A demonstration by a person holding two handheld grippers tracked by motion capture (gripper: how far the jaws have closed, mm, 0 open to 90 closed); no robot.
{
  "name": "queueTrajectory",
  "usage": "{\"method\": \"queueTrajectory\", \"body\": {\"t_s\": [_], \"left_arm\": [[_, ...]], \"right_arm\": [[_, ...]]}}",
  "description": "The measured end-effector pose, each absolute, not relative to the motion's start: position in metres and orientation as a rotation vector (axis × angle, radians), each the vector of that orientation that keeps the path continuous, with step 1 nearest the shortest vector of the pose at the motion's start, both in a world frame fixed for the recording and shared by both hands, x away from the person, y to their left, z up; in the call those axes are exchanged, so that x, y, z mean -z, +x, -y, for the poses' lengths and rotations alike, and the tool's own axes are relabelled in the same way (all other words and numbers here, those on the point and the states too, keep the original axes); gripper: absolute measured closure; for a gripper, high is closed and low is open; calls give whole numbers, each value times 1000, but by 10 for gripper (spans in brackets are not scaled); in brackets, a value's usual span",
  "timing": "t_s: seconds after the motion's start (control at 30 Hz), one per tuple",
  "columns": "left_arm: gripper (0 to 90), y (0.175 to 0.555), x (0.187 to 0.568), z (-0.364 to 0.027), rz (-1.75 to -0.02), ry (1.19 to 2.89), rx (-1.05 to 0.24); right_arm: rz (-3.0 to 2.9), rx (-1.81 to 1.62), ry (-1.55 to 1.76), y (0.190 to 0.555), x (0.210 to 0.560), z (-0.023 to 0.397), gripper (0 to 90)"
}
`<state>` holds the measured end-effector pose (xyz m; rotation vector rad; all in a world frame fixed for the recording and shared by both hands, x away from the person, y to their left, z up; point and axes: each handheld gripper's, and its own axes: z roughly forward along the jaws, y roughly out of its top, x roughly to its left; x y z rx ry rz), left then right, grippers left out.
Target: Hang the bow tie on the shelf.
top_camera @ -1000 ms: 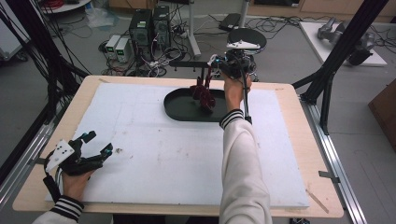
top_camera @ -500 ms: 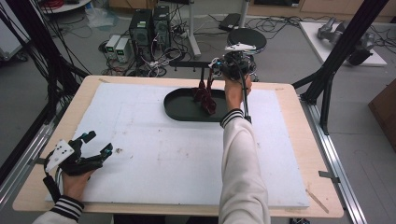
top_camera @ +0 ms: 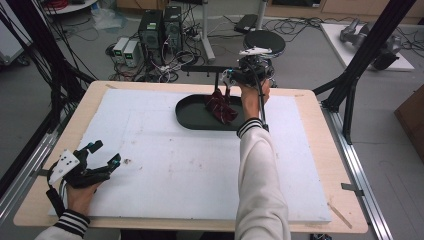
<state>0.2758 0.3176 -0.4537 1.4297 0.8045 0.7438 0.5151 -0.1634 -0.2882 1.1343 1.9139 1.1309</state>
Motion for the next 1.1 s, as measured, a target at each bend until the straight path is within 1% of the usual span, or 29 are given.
{"method": "queueTrajectory", "body": {"t_s": [0.03,0.1,0.13,0.17,0.27,0.3,0.37,0.4,0.43,0.5,0.57,0.63,0.67,0.73,0.77,0.8,0.87,0.9,0.93,0.97,1.0,1.03,1.1], "left_arm": [[149,276,454,-318,-805,1431,-744],[149,276,454,-317,-806,1429,-748],[149,276,454,-317,-806,1429,-750],[149,276,454,-317,-808,1428,-749],[150,276,454,-317,-809,1431,-752],[149,276,454,-317,-812,1434,-752],[149,276,454,-317,-815,1435,-754],[149,276,454,-317,-815,1434,-757],[149,276,454,-316,-815,1433,-760],[149,276,454,-316,-815,1434,-763],[149,276,454,-316,-816,1433,-763],[149,276,453,-316,-814,1434,-763],[149,276,454,-316,-814,1435,-761],[149,276,453,-317,-810,1434,-756],[149,276,454,-317,-811,1432,-755],[149,276,454,-317,-811,1433,-754],[149,275,454,-317,-806,1435,-756],[149,275,454,-317,-804,1435,-756],[149,275,454,-317,-804,1435,-756],[149,275,454,-317,-803,1436,-754],[148,275,454,-317,-802,1436,-755],[148,275,454,-317,-802,1436,-754],[148,275,454,-317,-800,1435,-753]], "right_arm": [[-1914,-1130,1130,515,288,163,532],[-1903,-1057,1103,512,285,162,428],[-1903,-1057,1103,512,285,162,428],[-1903,-1061,1103,511,284,163,396],[-1894,-1094,1110,507,281,167,254],[-1861,-1134,1084,501,281,171,180],[-1853,-1159,1083,499,281,173,164],[-1850,-1187,1085,495,282,177,119],[-1878,-1215,1108,492,283,185,105],[-1887,-1223,1115,490,282,187,105],[-1848,-1263,1090,479,283,194,105],[-1865,-1297,1112,464,282,204,85],[-1865,-1297,1112,464,282,204,85],[-1855,-1323,1114,448,283,212,85],[-1838,-1341,1097,433,284,217,86],[-1838,-1341,1097,433,284,217,86],[-1814,-1359,1078,416,284,223,86],[-1797,-1398,1052,391,287,231,86],[-1796,-1403,1049,382,288,233,86],[-1796,-1403,1049,382,288,233,86],[-1783,-1424,1021,360,294,239,86],[-1783,-1424,1021,360,294,239,86],[-1761,-1449,1001,335,303,244,86]]}}
